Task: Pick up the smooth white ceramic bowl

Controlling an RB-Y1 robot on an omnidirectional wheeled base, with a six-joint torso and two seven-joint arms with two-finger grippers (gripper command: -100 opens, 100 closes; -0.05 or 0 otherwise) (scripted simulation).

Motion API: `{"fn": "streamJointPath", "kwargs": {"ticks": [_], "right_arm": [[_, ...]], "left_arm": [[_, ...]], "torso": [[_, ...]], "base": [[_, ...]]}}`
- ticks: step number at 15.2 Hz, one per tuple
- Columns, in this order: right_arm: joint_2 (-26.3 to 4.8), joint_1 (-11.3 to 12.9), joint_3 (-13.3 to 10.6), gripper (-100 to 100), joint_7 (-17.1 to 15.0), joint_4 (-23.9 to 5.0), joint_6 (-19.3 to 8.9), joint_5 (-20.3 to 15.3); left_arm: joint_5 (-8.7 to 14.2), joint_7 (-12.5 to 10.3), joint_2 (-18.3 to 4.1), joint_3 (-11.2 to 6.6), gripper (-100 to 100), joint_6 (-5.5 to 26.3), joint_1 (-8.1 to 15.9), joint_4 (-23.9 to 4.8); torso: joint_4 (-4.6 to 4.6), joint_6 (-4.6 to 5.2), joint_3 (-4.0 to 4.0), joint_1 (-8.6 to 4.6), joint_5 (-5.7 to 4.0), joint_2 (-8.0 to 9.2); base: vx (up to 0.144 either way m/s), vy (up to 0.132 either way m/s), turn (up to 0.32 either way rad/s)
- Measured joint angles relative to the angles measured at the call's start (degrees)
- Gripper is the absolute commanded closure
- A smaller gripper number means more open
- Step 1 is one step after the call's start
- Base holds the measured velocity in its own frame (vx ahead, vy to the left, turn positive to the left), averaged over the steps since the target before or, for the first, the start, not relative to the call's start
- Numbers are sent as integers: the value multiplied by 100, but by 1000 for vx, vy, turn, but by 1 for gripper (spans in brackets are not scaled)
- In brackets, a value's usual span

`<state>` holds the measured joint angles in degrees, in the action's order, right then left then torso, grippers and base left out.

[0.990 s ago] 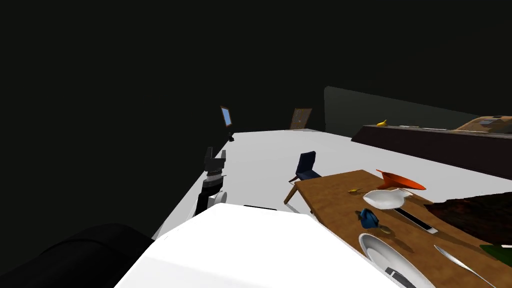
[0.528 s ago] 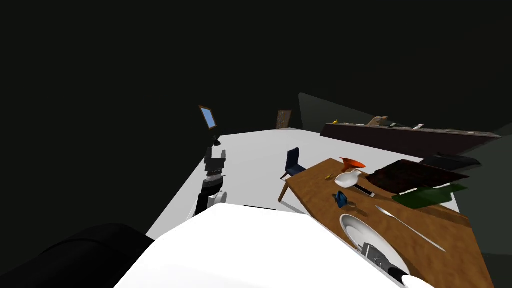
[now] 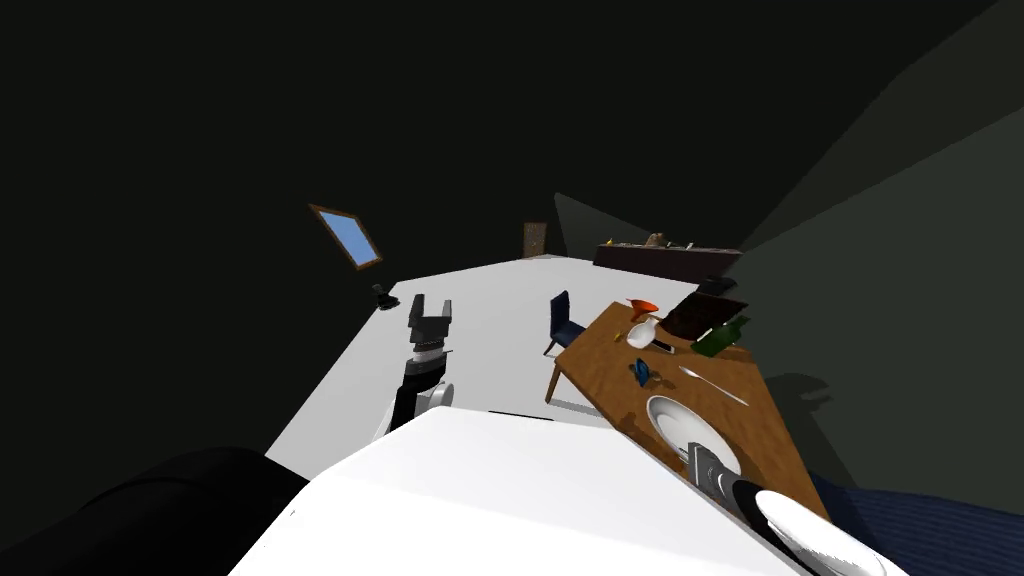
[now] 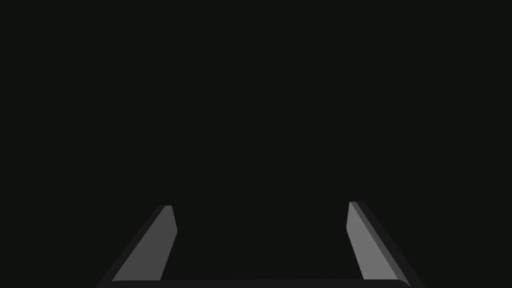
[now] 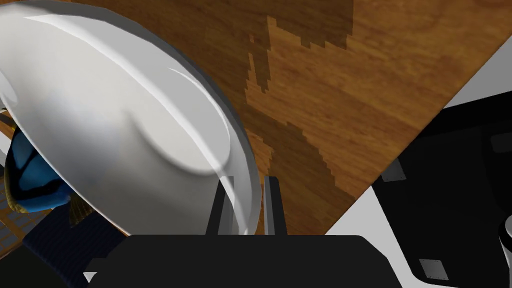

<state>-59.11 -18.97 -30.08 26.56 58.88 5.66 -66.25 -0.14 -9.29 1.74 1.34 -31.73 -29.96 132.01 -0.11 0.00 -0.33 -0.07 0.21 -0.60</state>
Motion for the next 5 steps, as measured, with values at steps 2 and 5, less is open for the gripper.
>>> {"fn": "streamJointPath", "kwargs": {"ticks": [2,5], "right_arm": [[-110,107,-71,100,64,139,82,-148],[-107,255,-38,100,289,173,260,-343]], "left_arm": [[0,0,0,0,0,0,0,0],[0,0,0,0,0,0,1,0]], "torso": [[1,3,1,-2,2,0],[8,-5,12,-7,3,18]], "base": [[163,49,-522],[88,40,-271]]}}
